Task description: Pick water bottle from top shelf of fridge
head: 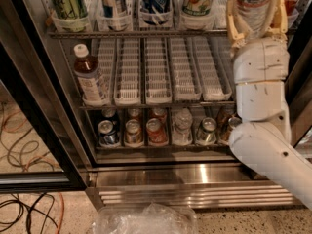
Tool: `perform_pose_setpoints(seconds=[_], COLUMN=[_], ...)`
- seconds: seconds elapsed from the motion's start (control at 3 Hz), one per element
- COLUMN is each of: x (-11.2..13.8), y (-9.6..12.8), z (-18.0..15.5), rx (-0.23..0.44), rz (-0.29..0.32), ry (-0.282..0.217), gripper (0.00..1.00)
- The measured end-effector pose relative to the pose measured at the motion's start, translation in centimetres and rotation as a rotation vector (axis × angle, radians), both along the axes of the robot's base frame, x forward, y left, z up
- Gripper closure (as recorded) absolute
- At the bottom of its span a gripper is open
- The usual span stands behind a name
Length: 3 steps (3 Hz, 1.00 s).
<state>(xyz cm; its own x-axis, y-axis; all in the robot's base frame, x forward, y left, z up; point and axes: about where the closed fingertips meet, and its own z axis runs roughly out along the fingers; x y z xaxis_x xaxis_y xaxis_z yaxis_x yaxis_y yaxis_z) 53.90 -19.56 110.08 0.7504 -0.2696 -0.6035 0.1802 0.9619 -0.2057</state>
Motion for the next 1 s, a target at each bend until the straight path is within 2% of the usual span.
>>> perform_pose_setpoints(seconds=[0.33,0.67,1.0], x=[-1.5,-1.5,-2.7], y=[0.3,0.3,1.1], z=[-2.3,-2.3,-1.7], rx=[-0.059,-0.059,-0.055], rz=[0.071,0.071,0.086], ry=[0.037,0.037,0.044], gripper=[1.0,1.0,1.0])
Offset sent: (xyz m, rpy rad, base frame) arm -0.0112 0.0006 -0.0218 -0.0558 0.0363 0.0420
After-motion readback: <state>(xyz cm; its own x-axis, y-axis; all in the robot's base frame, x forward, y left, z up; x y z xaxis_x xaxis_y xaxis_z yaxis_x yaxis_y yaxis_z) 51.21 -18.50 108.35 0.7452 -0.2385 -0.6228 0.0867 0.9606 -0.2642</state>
